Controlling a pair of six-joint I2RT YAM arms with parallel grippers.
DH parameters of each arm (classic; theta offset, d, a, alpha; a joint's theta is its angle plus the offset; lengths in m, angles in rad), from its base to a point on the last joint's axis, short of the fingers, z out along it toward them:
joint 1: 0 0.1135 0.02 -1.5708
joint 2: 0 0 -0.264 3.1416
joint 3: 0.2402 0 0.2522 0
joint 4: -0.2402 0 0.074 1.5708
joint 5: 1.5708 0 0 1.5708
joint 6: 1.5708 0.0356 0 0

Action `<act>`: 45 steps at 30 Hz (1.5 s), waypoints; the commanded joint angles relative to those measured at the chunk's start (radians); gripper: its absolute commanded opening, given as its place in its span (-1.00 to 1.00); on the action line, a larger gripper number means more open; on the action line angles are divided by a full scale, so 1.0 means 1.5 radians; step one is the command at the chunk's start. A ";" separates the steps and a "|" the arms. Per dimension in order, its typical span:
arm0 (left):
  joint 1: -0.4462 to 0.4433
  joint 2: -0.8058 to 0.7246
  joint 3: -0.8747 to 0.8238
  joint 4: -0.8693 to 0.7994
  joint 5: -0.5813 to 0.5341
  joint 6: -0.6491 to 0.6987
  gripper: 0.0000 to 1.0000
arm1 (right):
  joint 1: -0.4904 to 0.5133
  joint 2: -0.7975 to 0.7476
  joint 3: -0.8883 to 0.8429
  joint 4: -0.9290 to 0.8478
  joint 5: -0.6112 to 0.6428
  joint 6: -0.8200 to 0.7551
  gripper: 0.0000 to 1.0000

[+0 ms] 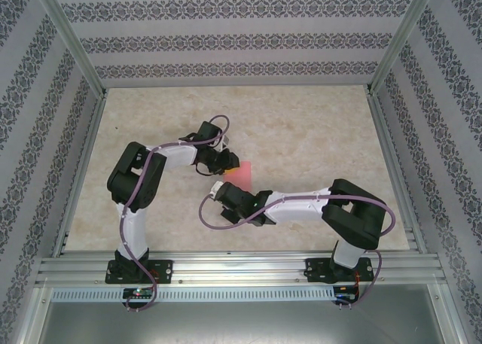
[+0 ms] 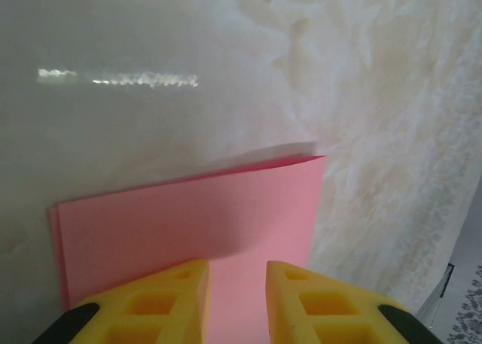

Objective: Fold a paper plane with a square sheet of paper (fold left side to right side)
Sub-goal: Third fold the triangle at the center of the table.

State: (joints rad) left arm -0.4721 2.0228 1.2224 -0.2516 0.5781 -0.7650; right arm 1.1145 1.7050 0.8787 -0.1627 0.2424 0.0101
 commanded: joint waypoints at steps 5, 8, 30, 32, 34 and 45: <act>-0.015 0.027 0.014 -0.030 -0.016 0.036 -0.48 | -0.035 -0.031 -0.014 0.020 -0.087 0.043 -1.00; -0.016 0.031 0.010 -0.036 -0.022 0.040 -0.50 | -0.055 -0.037 -0.016 0.019 -0.129 0.060 -1.00; -0.022 0.039 0.004 -0.044 -0.039 0.050 -0.56 | -0.243 -0.064 -0.079 0.079 -0.368 0.192 -1.00; -0.023 0.039 0.004 -0.043 -0.039 0.048 -0.57 | -0.250 -0.066 -0.079 0.076 -0.369 0.192 -1.00; -0.024 0.041 0.005 -0.043 -0.039 0.048 -0.58 | -0.257 -0.064 -0.078 0.074 -0.369 0.194 -1.00; -0.026 0.041 0.006 -0.042 -0.040 0.047 -0.59 | -0.278 -0.053 -0.081 0.059 -0.352 0.207 -1.00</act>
State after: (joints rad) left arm -0.4870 2.0369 1.2346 -0.2596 0.5514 -0.7147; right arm 0.7101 1.6314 0.7750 -0.0822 -0.2893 0.2989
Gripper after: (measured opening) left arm 0.202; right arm 0.049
